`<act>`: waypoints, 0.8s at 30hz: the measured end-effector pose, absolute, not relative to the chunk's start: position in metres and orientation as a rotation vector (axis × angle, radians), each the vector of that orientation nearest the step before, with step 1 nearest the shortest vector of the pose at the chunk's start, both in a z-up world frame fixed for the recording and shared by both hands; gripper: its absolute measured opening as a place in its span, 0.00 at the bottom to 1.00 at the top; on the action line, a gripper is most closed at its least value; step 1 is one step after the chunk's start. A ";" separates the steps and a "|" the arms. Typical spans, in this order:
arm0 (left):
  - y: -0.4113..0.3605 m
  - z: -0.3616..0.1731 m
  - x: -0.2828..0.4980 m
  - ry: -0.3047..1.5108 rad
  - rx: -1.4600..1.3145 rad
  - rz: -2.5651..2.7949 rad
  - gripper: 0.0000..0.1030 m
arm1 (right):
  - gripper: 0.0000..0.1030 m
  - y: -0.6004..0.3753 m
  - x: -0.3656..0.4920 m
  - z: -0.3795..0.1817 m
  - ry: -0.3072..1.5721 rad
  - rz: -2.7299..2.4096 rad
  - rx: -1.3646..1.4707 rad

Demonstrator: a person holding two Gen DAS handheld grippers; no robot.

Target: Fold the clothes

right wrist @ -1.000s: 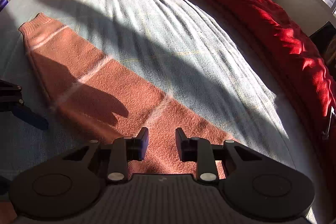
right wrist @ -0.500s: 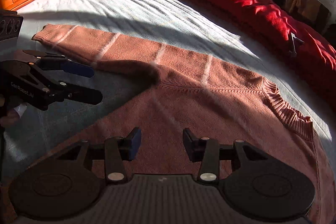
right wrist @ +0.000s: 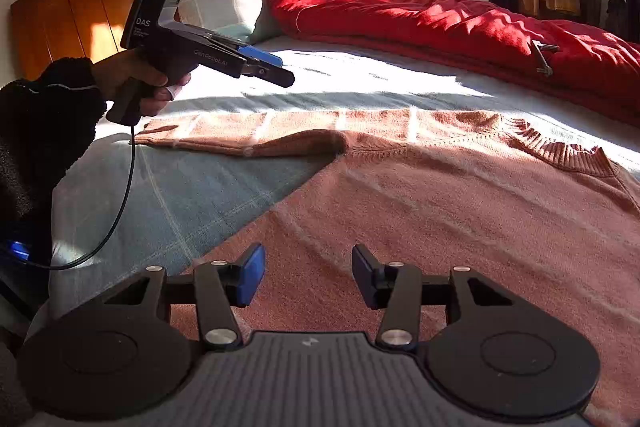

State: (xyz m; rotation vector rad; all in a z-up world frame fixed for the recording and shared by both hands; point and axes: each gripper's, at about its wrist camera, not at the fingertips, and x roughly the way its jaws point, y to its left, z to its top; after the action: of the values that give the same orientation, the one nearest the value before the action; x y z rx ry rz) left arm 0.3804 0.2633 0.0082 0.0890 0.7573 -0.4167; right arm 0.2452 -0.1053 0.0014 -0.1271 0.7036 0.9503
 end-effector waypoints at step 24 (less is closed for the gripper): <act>0.302 -0.074 0.455 0.976 -0.218 -0.627 0.16 | 0.55 -0.126 0.283 -0.033 0.776 0.895 0.104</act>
State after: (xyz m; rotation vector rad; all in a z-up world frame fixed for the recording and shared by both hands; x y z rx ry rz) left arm 0.4554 0.3024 -0.0736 -0.2177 0.9764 -0.6267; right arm 0.2831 -0.1256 -0.0327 0.1036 0.7756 0.8946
